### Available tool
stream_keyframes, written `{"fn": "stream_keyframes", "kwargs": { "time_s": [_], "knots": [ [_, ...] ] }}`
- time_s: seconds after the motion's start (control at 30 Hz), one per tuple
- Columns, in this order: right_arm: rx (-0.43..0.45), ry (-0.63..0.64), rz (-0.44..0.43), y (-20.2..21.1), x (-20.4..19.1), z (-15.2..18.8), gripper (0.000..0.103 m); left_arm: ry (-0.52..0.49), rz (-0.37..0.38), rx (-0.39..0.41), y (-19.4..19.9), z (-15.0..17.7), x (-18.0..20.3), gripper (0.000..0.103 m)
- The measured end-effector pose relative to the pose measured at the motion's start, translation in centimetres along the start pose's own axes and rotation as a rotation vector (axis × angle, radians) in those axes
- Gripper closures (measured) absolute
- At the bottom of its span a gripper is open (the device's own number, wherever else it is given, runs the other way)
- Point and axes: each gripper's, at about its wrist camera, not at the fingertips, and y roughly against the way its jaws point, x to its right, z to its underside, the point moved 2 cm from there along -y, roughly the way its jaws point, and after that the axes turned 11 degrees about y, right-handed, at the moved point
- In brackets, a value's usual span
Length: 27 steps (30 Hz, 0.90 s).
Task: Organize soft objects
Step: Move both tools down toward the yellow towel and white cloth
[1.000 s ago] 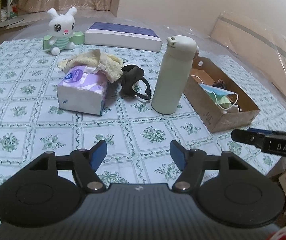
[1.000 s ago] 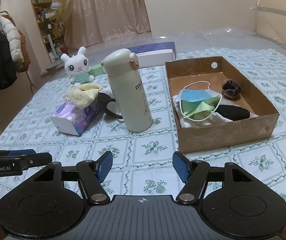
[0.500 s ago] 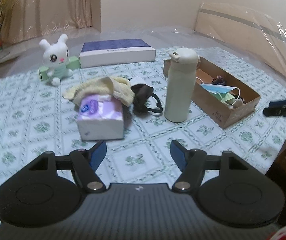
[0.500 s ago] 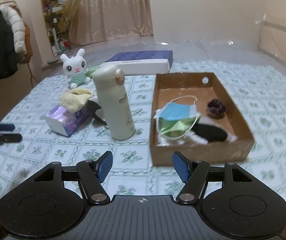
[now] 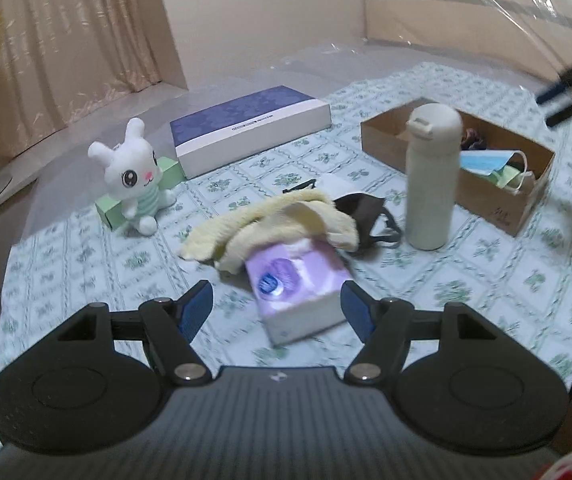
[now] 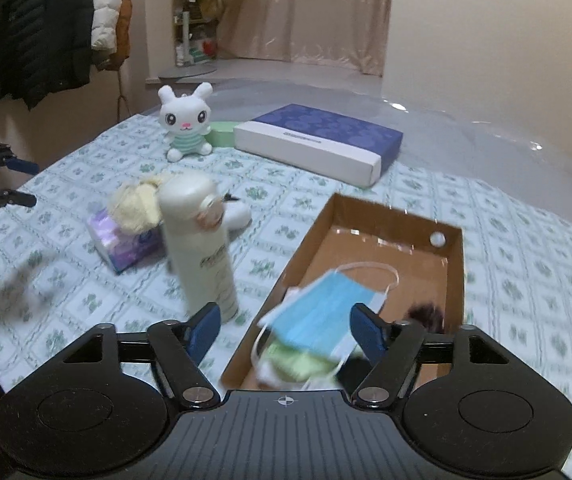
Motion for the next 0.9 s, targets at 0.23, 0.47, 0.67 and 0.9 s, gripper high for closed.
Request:
{"fn": "stream_keyframes", "kwargs": {
  "time_s": [0.23,0.47,0.67,0.9],
  "knots": [
    [-0.049,0.049,-0.119,-5.5,5.6,-5.8,0.021,-0.187,0.101,-0.057,-3.8,-3.6,-2.4,0.018],
    [-0.101,0.055,-0.272,-11.9,8.5,-12.5,0.017,-0.308,0.22,-0.124,-8.3,-7.0,-3.0,0.015],
    [-0.189,0.119,-0.439,-18.1,7.3,-16.7,0.013,-0.393,0.283,-0.196,-12.4,-8.1,-3.1,0.013],
    [-0.317,0.161,-0.573,-24.8,5.0,-17.9,0.012,-0.466,0.352,-0.267,-17.0,-8.6,-3.0,0.013]
  ]
}}
